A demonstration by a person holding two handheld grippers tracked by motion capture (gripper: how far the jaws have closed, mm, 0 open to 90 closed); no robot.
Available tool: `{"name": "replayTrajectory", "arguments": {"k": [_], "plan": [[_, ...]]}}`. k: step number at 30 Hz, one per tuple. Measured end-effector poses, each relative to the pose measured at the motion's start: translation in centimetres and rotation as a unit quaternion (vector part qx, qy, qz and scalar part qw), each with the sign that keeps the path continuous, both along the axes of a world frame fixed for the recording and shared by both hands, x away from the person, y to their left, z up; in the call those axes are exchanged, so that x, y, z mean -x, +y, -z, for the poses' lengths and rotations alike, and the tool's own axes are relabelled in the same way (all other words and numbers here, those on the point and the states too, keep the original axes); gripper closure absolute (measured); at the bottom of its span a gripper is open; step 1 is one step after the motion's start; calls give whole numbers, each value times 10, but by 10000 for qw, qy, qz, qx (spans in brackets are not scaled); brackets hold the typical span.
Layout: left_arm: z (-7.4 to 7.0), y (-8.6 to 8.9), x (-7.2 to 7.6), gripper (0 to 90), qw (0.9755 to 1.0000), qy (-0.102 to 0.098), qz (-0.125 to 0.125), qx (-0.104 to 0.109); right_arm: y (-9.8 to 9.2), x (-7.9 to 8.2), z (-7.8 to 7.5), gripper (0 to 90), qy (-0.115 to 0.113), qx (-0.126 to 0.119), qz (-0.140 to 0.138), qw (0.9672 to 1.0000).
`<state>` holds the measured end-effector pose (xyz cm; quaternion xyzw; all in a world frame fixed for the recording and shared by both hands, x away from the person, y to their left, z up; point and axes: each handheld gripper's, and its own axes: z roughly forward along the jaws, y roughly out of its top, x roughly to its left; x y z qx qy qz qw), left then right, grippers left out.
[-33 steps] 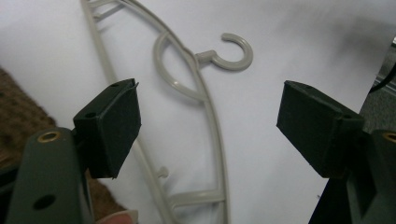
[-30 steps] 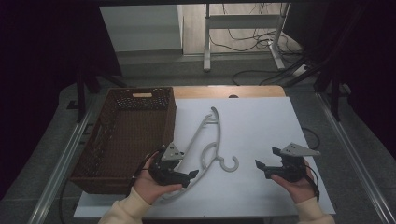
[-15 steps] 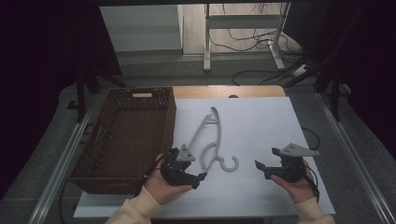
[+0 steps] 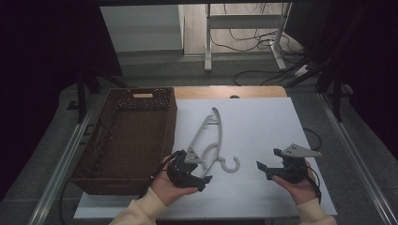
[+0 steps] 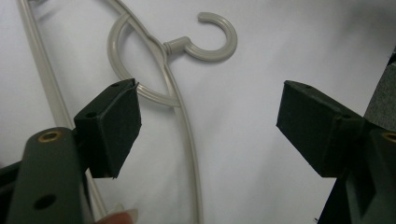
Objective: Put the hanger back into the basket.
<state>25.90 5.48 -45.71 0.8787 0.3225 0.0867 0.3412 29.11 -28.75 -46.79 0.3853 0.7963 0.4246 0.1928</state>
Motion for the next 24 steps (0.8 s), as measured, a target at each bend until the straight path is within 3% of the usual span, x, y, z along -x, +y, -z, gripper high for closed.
{"name": "replayTrajectory", "arguments": {"k": [7,13,24], "plan": [[5,-9,-2,220,9999,83,48,-49,0,0,0,158,8,4,-1,10000],[13,-14,-7,220,9996,223,-77,-152,0,0,0,158,13,4,-2,10000],[32,-22,-21,254,9969,645,-270,-361,-1,0,1,158,26,7,2,10000]]}}
